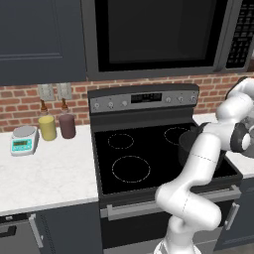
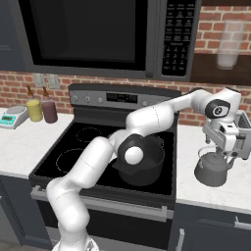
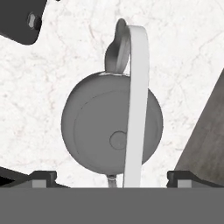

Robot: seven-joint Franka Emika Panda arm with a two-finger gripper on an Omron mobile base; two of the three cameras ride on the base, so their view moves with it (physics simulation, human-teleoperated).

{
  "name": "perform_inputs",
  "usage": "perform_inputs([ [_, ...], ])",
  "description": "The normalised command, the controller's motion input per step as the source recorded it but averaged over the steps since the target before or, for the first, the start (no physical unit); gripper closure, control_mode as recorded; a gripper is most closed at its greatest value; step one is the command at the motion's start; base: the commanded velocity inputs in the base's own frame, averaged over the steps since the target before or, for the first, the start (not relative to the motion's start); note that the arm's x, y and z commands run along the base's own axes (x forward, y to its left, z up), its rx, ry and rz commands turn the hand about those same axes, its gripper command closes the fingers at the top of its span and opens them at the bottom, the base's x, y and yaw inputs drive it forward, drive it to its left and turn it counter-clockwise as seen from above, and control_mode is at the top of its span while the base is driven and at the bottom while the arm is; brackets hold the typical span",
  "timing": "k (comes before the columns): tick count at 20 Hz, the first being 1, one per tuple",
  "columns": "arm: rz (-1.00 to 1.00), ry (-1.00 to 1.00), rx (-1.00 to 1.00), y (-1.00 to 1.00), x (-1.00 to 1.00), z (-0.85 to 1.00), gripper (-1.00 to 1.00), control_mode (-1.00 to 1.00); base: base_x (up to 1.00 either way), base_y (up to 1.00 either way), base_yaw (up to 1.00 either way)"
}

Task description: Pick the kettle from the counter and place it on a stove burner. Then turn the burner on.

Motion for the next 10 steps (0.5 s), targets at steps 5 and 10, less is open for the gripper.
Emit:
perform_inputs([
  [5,0.00,0.00,0.00,0.06,0.00,-0.06,-1.00,-1.00,0.00,0.00,0.00],
  [10,0.00,0.00,0.00,0.05,0.00,-0.14,1.00,-1.00,0.00,0.00,0.00],
])
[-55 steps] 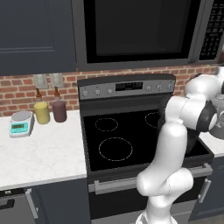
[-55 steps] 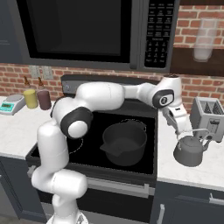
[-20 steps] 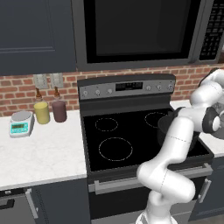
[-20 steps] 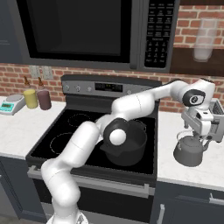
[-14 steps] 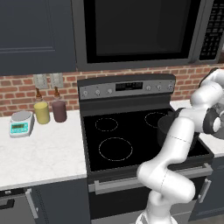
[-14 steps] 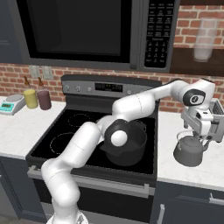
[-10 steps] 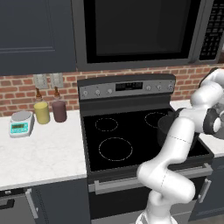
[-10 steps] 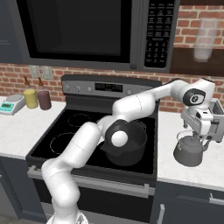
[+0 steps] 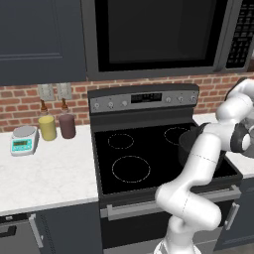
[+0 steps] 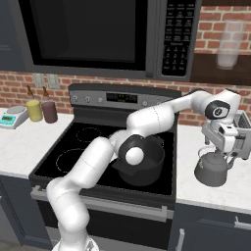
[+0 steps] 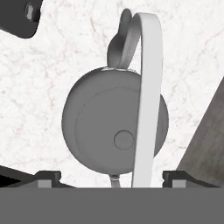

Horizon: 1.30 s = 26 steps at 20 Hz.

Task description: Pick the kettle from the counter and place it on a stove burner. Then turn the burner on.

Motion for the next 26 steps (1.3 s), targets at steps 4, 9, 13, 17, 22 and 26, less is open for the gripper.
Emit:
perform_inputs([
  [4,0.00,0.00,0.00,0.02,0.00,-0.06,1.00,-1.00,0.00,0.00,0.00],
  [9,0.00,0.00,0.00,0.00,-0.03,0.00,1.00,-1.00,0.00,0.00,0.00],
  [13,-0.02,0.00,0.00,0.00,-0.44,0.00,1.00,-1.00,0.00,0.00,0.00],
  [17,0.00,-0.03,0.00,0.01,-0.92,0.05,1.00,-1.00,0.00,0.00,0.00],
  [22,0.01,-0.11,0.00,0.10,-0.98,0.44,1.00,-1.00,0.00,0.00,0.00],
  [26,0.11,-0.09,-0.07,0.50,-0.86,0.60,1.00,-1.00,0.00,0.00,0.00],
])
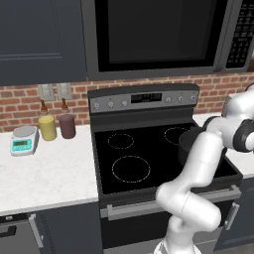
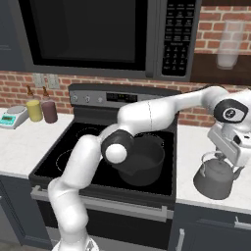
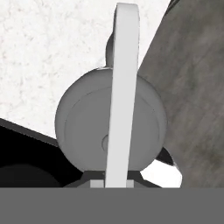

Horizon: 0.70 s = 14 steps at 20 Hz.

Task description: Pick the kettle from the counter and place it on a stove burner. Then turn the burner on.

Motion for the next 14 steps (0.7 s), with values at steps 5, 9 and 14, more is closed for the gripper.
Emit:
perform_inputs([
  [5,0.21,-0.07,-0.14,0.93,-0.54,0.63,1.00,-1.00,0.00,0.00,0.00],
  [9,0.30,-0.04,-0.12,1.00,-0.29,0.38,1.00,-1.00,0.00,0.00,0.00],
  [14,0.18,-0.11,-0.10,0.93,-0.03,0.27,1.00,-1.00,0.00,0.00,0.00],
])
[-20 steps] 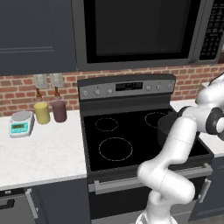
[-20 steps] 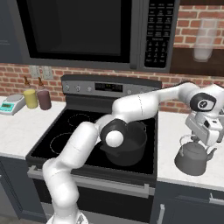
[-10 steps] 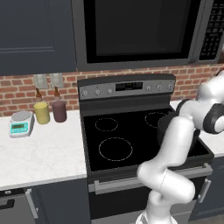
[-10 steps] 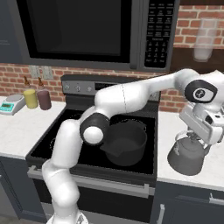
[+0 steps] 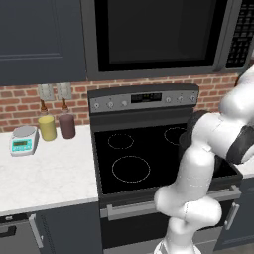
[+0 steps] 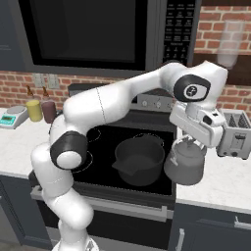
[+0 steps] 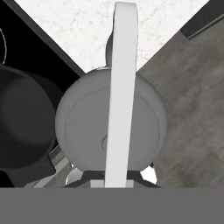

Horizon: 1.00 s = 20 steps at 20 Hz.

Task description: Pick the kettle from the counter and place it on a stove burner. Then turn the burner on.

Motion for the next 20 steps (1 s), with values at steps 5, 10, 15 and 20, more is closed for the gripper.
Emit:
perform_inputs([
  [5,0.07,-0.05,-0.01,0.59,-0.08,0.06,1.00,-1.00,0.00,0.00,0.00],
  [10,0.23,-0.02,0.00,0.72,-0.05,0.05,1.00,-1.00,0.00,0.00,0.00],
  [15,0.37,-0.01,-0.01,0.88,0.00,0.29,1.00,-1.00,0.00,0.00,0.00],
  [20,0.33,0.00,-0.07,1.00,0.02,0.32,1.00,-1.00,0.00,0.00,0.00],
])
